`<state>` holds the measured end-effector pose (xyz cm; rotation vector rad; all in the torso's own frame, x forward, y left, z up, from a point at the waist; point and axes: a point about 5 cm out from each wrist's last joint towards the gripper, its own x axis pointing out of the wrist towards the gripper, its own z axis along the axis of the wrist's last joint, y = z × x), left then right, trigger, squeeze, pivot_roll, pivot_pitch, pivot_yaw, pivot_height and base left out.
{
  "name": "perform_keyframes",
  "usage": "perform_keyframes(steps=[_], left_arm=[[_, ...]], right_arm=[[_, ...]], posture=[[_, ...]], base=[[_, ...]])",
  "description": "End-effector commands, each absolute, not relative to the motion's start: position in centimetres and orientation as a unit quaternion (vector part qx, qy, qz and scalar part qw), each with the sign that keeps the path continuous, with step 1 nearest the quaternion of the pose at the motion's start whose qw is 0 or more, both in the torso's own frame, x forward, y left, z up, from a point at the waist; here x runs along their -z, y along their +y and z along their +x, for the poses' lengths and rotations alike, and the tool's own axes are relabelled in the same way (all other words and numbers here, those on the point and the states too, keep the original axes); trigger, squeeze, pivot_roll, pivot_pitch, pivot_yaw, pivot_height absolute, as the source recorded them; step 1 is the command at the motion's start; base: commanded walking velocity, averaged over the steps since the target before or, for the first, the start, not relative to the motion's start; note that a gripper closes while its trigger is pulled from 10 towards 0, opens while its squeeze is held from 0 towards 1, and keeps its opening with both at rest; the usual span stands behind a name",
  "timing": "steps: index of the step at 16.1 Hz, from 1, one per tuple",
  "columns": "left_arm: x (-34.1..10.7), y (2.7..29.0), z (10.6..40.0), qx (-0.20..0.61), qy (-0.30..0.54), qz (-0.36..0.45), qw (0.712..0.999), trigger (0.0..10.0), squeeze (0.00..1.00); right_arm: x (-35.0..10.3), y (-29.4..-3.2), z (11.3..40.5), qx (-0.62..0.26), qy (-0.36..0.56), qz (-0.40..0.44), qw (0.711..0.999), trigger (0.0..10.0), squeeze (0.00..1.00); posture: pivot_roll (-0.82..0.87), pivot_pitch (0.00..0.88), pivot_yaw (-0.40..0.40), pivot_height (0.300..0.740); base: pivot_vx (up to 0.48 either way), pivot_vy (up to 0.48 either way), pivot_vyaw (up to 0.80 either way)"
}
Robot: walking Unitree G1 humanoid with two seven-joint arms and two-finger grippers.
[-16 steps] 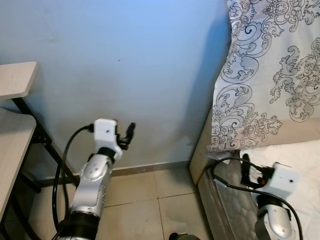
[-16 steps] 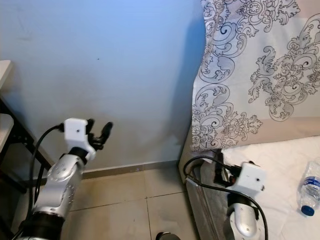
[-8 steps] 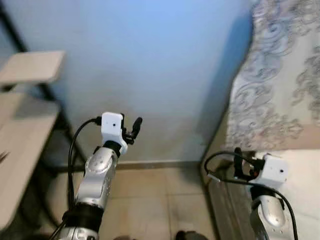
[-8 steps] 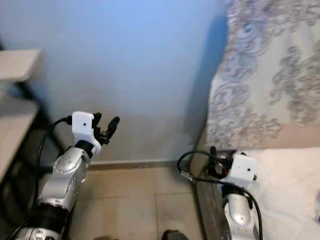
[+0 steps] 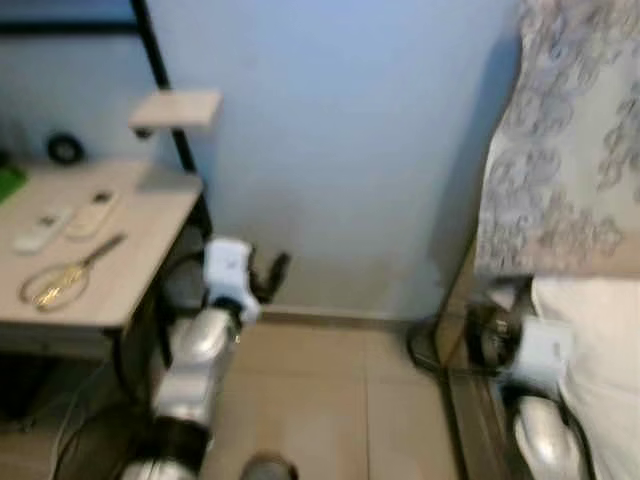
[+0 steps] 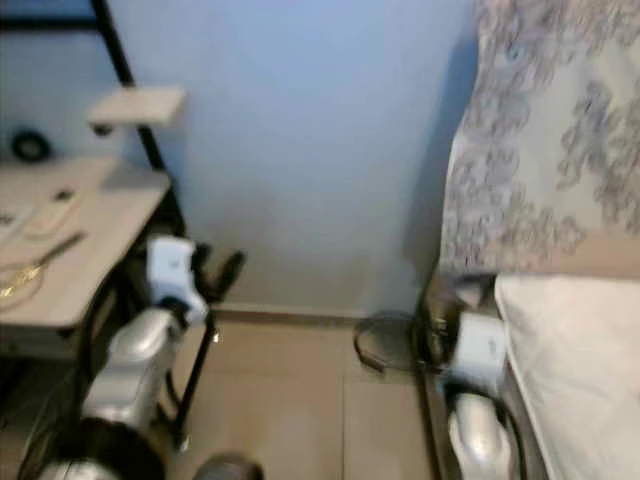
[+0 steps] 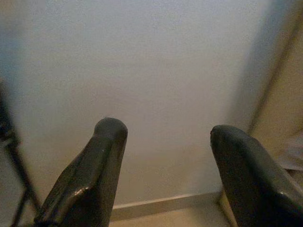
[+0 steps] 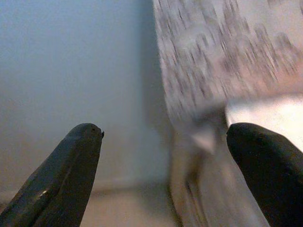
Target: Clean up the room
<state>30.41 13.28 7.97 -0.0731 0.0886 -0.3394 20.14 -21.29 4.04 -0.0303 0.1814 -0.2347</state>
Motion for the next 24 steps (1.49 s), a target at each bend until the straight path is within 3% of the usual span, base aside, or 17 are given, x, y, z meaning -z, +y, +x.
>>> perform_keyframes(steps=[1,6,11,12,24], left_arm=[[-9.1,13.2,31.1,0.181,0.025,-0.029,0.983,10.0,0.0],[-9.1,12.0,31.1,0.246,0.031,-0.025,0.968,10.0,0.0],[-8.0,12.6,30.6,0.232,0.046,-0.022,0.971,10.0,0.0],[-8.1,12.4,30.9,0.233,0.042,-0.001,0.972,10.0,0.0],[-8.3,10.4,30.2,0.288,0.024,-0.012,0.957,10.0,0.0]], right_arm=[[-4.8,-21.1,20.9,0.118,0.073,-0.014,0.99,10.0,0.6],[-4.4,-21.5,20.3,0.147,0.072,-0.02,0.986,10.0,0.61],[-4.8,-22.7,19.6,0.19,0.055,-0.014,0.98,10.0,0.63],[-4.7,-22.2,19.8,0.174,0.059,-0.036,0.982,10.0,0.0],[-4.9,-21.9,20.2,0.164,0.051,-0.05,0.984,10.0,0.0]], posture=[[-0.01,0.012,0.023,0.74],[-0.02,0.009,0.039,0.74],[-0.02,0.008,0.033,0.74],[-0.02,0.005,0.029,0.74],[-0.02,0.011,0.032,0.74]], base=[[0.0,0.48,-0.72],[0.0,0.48,-0.72],[0.0,0.384,-0.72],[0.0,0.0,0.0],[0.434,0.0,0.0]])
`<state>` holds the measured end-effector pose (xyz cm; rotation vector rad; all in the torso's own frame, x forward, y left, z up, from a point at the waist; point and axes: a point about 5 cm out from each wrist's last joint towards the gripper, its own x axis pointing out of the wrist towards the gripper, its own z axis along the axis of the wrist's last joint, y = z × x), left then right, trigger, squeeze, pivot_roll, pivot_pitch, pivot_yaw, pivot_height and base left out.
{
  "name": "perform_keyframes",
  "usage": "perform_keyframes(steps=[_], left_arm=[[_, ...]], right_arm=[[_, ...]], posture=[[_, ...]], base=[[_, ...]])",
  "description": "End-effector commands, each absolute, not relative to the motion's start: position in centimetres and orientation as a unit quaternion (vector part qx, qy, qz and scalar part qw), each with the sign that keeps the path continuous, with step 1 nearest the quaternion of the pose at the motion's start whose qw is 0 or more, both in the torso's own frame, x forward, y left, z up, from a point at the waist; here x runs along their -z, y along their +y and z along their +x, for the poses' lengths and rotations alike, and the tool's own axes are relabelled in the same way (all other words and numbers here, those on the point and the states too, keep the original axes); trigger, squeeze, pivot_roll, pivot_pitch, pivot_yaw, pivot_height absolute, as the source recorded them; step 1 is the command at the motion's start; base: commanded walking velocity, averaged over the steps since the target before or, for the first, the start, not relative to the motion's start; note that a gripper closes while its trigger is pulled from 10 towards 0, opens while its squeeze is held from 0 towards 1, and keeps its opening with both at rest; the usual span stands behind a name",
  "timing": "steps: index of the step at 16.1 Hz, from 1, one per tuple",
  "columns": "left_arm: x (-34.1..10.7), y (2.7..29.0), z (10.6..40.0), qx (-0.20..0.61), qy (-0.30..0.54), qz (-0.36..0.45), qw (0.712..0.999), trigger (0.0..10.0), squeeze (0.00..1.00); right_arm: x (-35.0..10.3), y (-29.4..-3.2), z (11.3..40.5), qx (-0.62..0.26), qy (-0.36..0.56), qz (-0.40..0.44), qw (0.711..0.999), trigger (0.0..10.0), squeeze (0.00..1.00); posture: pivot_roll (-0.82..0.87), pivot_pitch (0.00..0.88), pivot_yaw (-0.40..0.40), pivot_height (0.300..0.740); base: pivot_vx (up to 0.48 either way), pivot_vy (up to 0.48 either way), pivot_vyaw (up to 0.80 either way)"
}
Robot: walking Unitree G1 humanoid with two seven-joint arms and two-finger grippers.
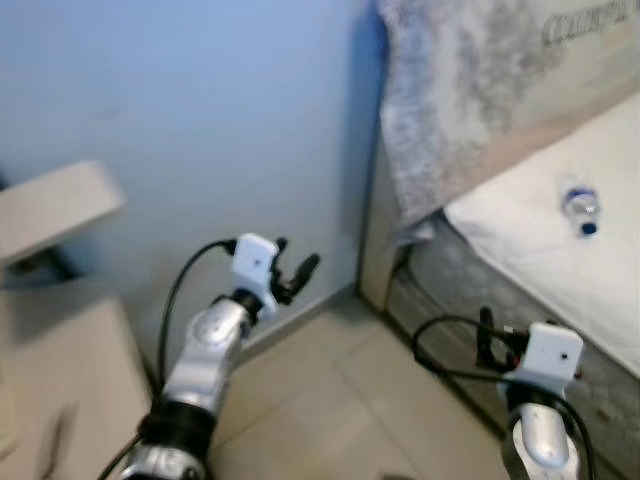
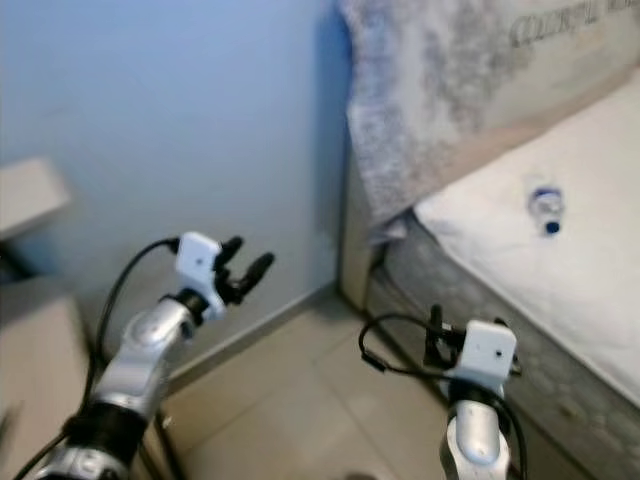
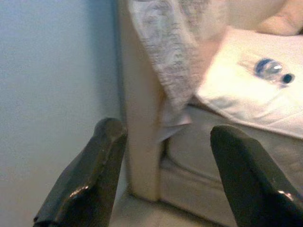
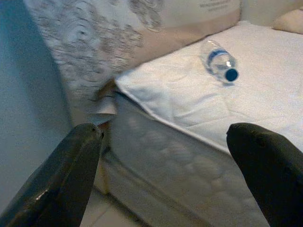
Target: Clean up the room
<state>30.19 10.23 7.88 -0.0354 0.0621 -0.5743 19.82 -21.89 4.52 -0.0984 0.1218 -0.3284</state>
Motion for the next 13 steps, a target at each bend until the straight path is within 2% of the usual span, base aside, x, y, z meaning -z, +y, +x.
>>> perform_keyframes(steps=[1,7,13], left_arm=[[-8.19,10.29,30.27,0.285,0.026,-0.007,0.958,10.0,0.0],[-8.1,10.0,30.56,0.279,0.026,0.003,0.96,10.0,0.0],[-7.96,9.75,30.33,0.291,0.026,-0.002,0.956,10.0,0.0]], right_arm=[[-4.9,-21.91,20.17,0.164,0.052,-0.051,0.984,10.0,0.0],[-4.64,-21.65,20.47,0.154,0.057,-0.049,0.985,10.0,0.0],[-4.69,-21.79,20.34,0.154,0.054,-0.054,0.985,10.0,0.0]], posture=[[-0.02,0.011,0.032,0.74],[-0.02,0.01,0.031,0.74],[-0.02,0.018,0.031,0.74]], base=[[0.281,0.0,0.0],[0.0,0.0,0.0],[0.0,-0.429,0.0]])
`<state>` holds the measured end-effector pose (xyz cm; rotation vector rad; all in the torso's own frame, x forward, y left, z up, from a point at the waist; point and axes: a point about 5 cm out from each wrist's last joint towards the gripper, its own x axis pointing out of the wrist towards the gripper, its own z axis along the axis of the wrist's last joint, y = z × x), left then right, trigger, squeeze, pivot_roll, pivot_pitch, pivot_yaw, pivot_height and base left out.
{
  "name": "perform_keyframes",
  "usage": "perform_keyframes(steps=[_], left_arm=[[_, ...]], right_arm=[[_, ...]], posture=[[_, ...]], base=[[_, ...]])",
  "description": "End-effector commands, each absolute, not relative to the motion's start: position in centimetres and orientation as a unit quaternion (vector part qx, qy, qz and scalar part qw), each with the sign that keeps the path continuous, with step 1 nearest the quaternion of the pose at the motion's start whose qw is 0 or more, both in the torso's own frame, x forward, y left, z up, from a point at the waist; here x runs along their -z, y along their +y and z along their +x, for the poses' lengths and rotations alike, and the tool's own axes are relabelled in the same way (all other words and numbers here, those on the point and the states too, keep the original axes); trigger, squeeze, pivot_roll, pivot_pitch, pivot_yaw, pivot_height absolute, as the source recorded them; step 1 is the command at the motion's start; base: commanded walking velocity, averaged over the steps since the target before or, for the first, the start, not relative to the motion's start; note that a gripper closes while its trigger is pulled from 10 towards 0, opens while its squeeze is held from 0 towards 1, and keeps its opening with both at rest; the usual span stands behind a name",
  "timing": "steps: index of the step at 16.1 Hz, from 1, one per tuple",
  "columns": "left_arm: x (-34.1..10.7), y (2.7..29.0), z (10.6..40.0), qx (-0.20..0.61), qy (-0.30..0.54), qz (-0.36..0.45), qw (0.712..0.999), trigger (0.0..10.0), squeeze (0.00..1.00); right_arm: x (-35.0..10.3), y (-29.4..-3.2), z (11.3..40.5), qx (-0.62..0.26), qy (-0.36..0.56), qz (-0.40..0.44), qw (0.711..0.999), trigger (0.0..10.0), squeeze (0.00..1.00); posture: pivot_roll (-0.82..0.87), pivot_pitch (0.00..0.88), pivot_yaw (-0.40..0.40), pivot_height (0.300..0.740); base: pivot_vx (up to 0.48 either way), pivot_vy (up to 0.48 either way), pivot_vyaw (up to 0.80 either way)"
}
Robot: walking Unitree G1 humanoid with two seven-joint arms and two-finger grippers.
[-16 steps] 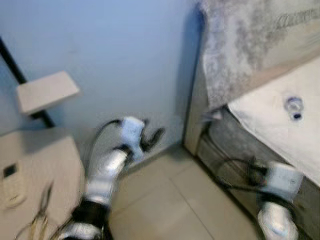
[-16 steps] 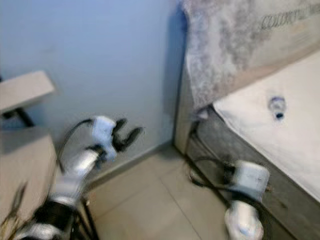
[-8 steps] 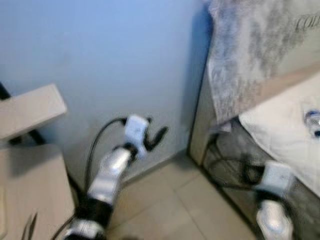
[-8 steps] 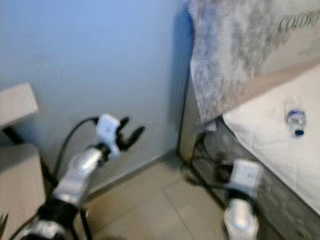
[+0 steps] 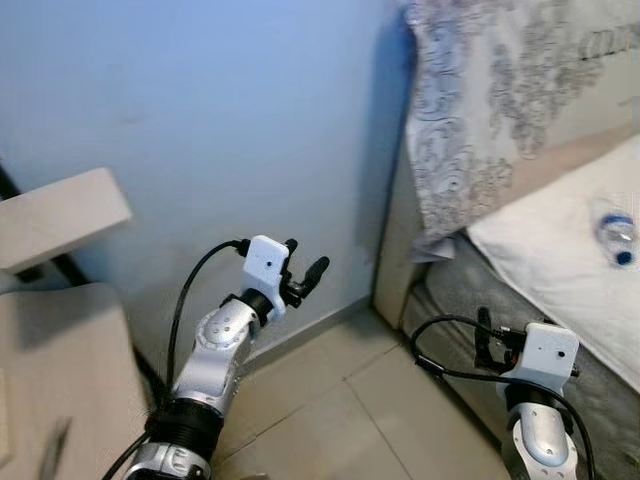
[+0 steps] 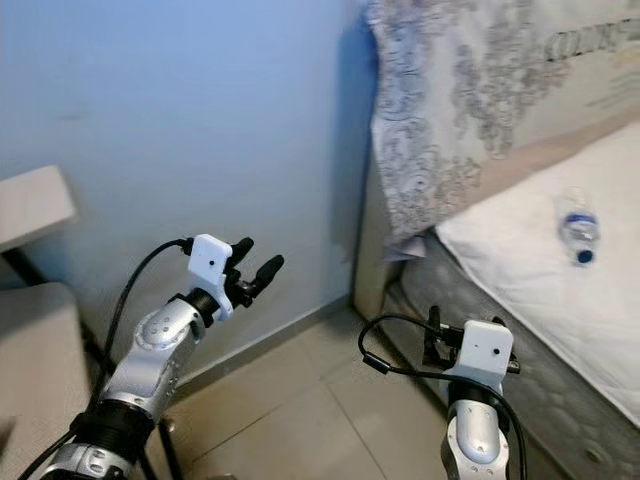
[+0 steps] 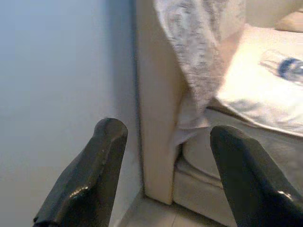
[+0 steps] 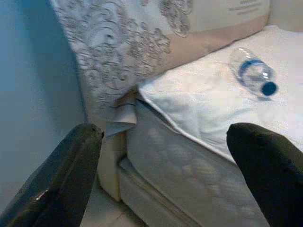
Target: Clean up the room
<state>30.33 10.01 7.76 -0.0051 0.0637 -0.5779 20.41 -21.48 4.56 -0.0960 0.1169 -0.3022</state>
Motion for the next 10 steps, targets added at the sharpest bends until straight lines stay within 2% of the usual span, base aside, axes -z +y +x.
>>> perform_keyframes(steps=[1,10], left_arm=[[-7.9,9.8,30.3,0.29,0.027,-0.002,0.957,10.0,0.0],[-7.0,11.1,30.3,0.267,0.055,-0.011,0.962,10.0,0.0]], right_arm=[[-4.6,-21.9,20.2,0.158,0.056,-0.054,0.984,10.0,0.0],[-4.3,-22.0,19.9,0.159,0.05,-0.038,0.985,10.0,0.0]], posture=[[-0.02,0.019,0.033,0.74],[-0.02,0.015,0.029,0.74]], base=[[0.0,-0.424,-0.76],[0.0,0.0,-0.69]])
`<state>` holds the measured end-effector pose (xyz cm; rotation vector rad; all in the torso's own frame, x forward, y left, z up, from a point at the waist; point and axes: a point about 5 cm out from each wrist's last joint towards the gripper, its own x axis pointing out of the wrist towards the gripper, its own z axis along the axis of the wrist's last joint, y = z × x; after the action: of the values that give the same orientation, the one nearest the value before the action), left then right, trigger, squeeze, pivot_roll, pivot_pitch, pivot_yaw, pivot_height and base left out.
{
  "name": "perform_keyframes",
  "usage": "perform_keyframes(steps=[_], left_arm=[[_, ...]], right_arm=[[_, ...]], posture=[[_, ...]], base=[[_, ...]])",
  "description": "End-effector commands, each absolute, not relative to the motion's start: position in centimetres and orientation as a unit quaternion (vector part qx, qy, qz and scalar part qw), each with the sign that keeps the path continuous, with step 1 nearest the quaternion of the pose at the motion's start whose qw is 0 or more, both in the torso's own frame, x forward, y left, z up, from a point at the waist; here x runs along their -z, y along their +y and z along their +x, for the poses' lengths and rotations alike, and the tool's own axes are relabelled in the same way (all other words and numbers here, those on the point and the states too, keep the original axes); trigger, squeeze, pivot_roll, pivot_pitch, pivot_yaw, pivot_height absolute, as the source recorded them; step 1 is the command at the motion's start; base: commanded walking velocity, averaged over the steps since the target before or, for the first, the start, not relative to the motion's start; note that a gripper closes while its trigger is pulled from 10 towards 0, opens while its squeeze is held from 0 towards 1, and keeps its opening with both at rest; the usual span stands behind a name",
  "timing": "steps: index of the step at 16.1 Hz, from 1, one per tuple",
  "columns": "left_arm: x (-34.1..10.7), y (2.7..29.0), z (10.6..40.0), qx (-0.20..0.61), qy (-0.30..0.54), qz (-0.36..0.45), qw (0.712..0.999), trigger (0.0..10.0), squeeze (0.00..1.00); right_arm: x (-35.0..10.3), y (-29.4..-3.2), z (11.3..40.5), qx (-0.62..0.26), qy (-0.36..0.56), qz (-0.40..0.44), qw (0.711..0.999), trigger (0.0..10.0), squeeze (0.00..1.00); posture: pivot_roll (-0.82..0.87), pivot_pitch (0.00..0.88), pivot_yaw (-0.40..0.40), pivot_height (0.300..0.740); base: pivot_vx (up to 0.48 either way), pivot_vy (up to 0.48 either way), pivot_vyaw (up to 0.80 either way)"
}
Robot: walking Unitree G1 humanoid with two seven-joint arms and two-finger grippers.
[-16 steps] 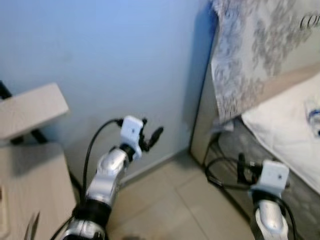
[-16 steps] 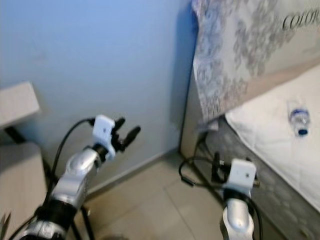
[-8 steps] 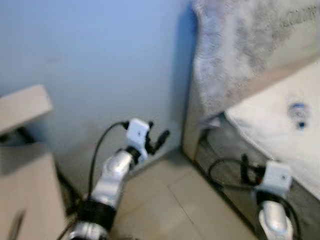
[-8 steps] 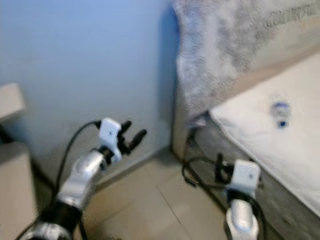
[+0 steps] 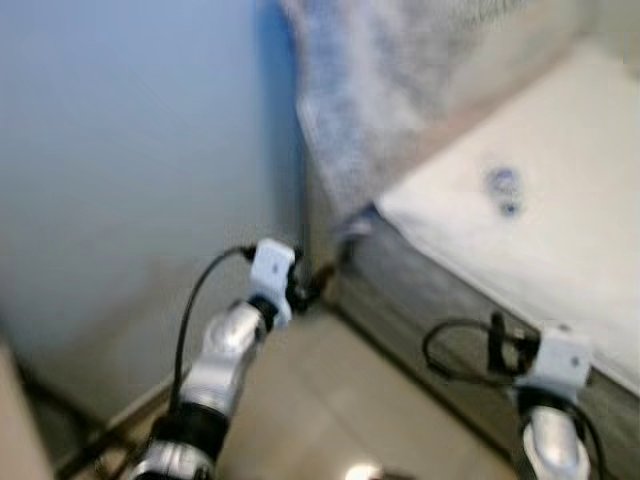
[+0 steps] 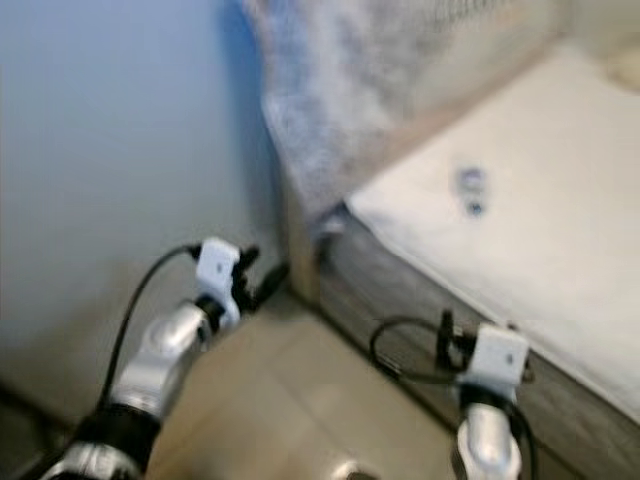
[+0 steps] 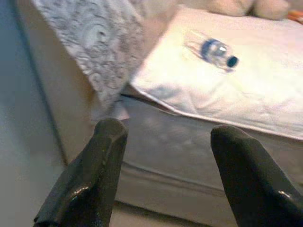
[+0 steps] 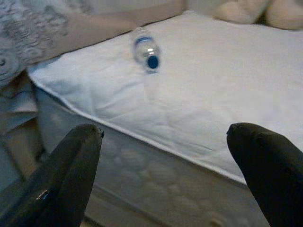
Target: Clean up the room
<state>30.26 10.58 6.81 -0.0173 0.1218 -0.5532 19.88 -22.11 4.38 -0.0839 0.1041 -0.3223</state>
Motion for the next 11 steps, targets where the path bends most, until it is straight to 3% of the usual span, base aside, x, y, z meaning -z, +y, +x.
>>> perform_keyframes(steps=[1,5,6,11], left_arm=[[-7.1,11.2,30.3,0.266,0.052,-0.011,0.963,10.0,0.0],[-8.6,13.8,30.6,0.189,-0.015,-0.044,0.981,10.0,0.0],[-9.7,13.8,30.6,0.197,-0.047,-0.025,0.979,10.0,0.0],[-10.8,12.0,31.8,0.247,-0.025,-0.013,0.969,10.0,0.0]], right_arm=[[-4.5,-22.2,19.8,0.167,0.04,-0.034,0.985,10.0,0.0],[-7.0,-23.6,19.5,0.208,-0.031,-0.066,0.975,10.0,0.0],[-8.2,-23.9,19.7,0.203,-0.056,-0.084,0.974,10.0,0.0],[-9.1,-24.0,20.5,0.2,-0.062,-0.078,0.975,10.0,0.0]], posture=[[-0.02,0.014,0.028,0.74],[-0.03,0.0,0.024,0.74],[-0.02,0.0,0.019,0.74],[-0.02,0.0,0.023,0.74]], base=[[0.0,0.0,-0.69],[0.0,0.0,-0.69],[0.0,0.0,-0.69],[0.0,0.0,-0.68]])
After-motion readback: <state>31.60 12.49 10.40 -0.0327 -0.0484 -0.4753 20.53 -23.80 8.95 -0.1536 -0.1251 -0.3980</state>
